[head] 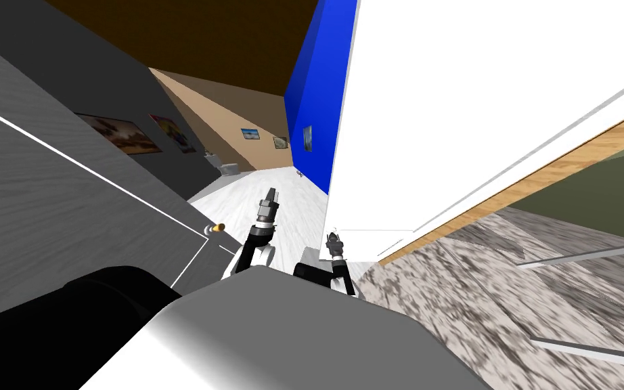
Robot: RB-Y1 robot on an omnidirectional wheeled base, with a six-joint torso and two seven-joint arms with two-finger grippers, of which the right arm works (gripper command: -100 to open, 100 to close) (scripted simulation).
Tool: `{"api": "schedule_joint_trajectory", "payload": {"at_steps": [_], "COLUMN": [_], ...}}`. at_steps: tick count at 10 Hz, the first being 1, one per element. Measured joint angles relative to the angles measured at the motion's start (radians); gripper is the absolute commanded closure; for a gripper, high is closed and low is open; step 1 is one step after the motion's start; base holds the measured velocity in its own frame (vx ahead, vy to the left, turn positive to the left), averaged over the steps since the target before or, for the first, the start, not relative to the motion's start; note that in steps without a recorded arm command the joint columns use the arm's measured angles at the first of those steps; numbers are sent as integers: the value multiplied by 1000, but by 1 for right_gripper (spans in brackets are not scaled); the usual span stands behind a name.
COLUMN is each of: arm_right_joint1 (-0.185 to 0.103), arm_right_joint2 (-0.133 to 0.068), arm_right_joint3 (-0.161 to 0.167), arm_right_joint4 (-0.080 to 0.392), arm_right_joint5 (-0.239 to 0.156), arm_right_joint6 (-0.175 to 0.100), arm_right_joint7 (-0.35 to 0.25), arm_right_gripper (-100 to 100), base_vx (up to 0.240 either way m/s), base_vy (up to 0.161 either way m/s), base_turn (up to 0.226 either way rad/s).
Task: Push the door open
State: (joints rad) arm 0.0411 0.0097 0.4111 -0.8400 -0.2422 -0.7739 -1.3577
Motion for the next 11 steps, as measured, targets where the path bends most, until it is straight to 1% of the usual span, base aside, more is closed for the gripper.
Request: {"api": "schedule_joint_trajectory", "payload": {"at_steps": [1,2,3,4,6,7,8,9,10,11], "arm_right_joint1": [3,14,10,8,12,8,29,8,8,-3], "arm_right_joint2": [0,3,8,7,2,-1,-7,-5,-13,-17], "arm_right_joint3": [-2,-11,-23,-26,-32,-37,-42,-50,-60,-72], "arm_right_joint4": [-10,-25,-15,-14,-9,-5,-40,-19,-28,-10], "arm_right_joint5": [-1,-6,-12,-14,-18,-21,-24,-27,-33,-40], "arm_right_joint6": [3,14,13,10,13,12,25,16,21,13], "arm_right_joint7": [2,7,10,10,14,15,24,25,25,26], "arm_right_gripper": [100,100,100,100,100,100,100,100,100,100], "base_vx": [102,127,52,126,196,190,137,156,191,160], "base_vy": [117,162,62,46,70,93,66,79,102,107], "base_turn": [-38,-80,-35,-26,-25,-44,-39,-48,-96,-46]}}
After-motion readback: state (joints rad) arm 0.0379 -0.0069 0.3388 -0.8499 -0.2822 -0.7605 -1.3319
